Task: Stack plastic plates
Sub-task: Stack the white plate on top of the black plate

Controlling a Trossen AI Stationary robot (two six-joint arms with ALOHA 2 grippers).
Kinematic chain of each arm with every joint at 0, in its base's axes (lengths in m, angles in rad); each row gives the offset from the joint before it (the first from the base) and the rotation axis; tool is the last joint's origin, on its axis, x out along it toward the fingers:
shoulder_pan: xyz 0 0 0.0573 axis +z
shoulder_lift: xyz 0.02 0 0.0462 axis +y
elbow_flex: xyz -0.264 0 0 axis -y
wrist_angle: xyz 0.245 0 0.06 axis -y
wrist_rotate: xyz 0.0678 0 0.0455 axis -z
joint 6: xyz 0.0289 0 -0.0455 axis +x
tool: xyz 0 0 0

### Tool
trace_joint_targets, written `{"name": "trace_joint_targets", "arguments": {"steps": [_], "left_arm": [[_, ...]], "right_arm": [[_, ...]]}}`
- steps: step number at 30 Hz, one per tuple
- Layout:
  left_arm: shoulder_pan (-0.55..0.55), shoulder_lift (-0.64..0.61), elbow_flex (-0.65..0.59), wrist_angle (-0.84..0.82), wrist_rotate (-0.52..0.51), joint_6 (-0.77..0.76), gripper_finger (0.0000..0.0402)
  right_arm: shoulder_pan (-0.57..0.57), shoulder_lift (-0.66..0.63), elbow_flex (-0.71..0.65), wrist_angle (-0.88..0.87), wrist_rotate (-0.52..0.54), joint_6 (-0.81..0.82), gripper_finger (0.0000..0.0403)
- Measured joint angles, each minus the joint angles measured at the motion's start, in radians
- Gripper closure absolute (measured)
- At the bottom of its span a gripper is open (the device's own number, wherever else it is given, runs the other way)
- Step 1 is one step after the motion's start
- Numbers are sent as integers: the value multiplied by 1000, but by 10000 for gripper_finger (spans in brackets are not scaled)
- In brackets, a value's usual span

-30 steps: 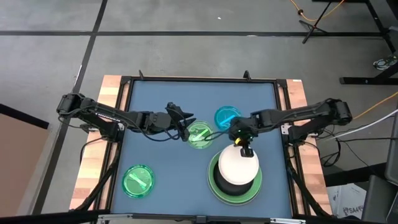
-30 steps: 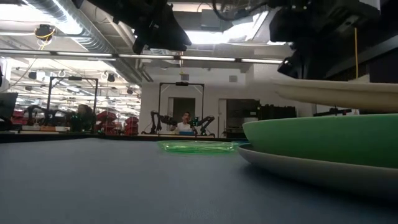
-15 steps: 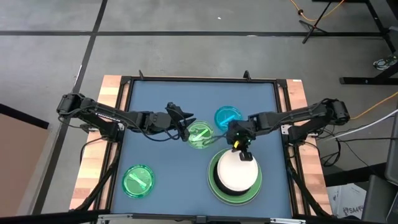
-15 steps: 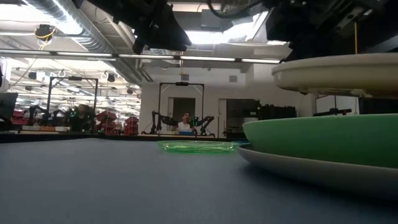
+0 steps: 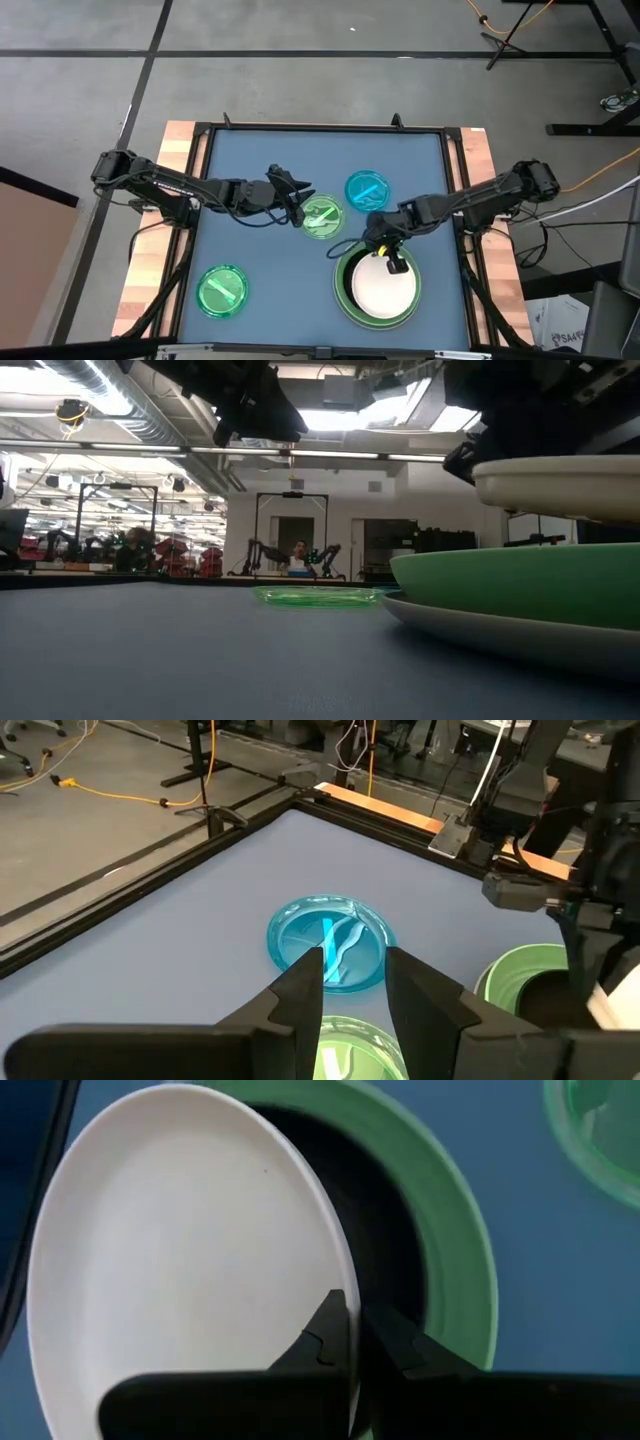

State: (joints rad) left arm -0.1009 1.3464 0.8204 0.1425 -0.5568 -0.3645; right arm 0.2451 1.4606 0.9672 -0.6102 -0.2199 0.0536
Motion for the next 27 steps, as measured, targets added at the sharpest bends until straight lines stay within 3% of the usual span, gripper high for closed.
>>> {"name": "trace_joint_targets", "arguments": {"steps": [27], "left_arm": [[0, 0, 0, -14, 0, 0, 298]], "right_arm": [[-3, 53, 0, 34, 0, 2, 402]]}}
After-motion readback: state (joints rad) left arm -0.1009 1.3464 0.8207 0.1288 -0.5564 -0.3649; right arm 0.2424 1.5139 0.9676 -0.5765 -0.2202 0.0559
